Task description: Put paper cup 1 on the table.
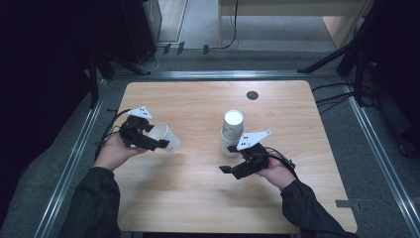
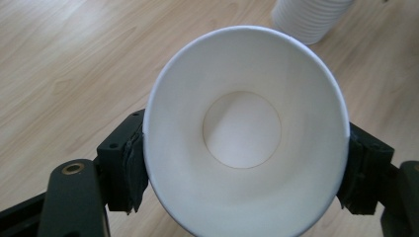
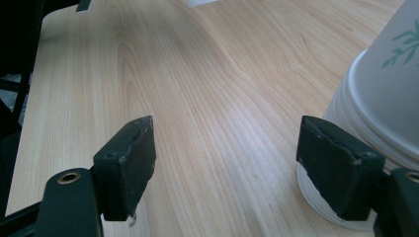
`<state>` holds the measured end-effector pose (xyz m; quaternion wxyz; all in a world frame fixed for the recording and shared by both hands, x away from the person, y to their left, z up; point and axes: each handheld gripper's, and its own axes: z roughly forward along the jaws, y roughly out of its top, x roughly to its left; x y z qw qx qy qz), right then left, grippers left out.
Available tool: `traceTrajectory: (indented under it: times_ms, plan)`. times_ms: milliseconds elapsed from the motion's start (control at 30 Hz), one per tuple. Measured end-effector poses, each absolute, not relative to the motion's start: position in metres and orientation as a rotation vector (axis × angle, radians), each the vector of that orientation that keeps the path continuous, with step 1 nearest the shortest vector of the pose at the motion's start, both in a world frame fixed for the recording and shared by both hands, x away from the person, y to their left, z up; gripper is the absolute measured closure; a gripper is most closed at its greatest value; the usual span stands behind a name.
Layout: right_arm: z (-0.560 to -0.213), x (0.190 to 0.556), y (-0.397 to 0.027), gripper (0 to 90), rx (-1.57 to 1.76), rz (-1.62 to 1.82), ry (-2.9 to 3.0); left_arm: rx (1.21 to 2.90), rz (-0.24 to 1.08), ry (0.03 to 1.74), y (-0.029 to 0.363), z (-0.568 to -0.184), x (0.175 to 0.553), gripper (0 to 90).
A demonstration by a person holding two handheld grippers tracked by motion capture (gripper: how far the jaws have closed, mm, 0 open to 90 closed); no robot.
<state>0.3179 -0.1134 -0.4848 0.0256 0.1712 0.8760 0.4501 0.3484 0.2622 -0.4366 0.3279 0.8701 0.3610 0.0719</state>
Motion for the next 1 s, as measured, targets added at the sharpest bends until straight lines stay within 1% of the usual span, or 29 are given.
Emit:
traceTrajectory:
  times_ms: [200, 300, 400, 700, 767, 1000]
  plan:
    - [-0.486, 0.318, -0.114, 23.3, 0.524, 1.390, 2.711, 2.333, 0.208, 1.057, 0.271, -0.441, 0.360, 22.6]
    - [-0.485, 0.318, -0.115, 23.3, 0.534, 1.392, 2.712, 2.370, 0.246, 1.123, 0.273, -0.444, 0.365, 22.6]
    - [-0.486, 0.318, -0.116, 23.3, 0.536, 1.389, 2.708, 2.368, 0.244, 1.139, 0.276, -0.445, 0.369, 22.6]
    - [-0.486, 0.315, -0.120, 23.2, 0.550, 1.381, 2.702, 2.392, 0.297, 1.214, 0.282, -0.452, 0.381, 22.5]
    - [-0.486, 0.315, -0.121, 23.2, 0.555, 1.378, 2.702, 2.381, 0.283, 1.209, 0.283, -0.454, 0.384, 22.4]
    - [-0.486, 0.313, -0.125, 23.1, 0.563, 1.375, 2.695, 2.415, 0.298, 1.225, 0.281, -0.463, 0.390, 22.4]
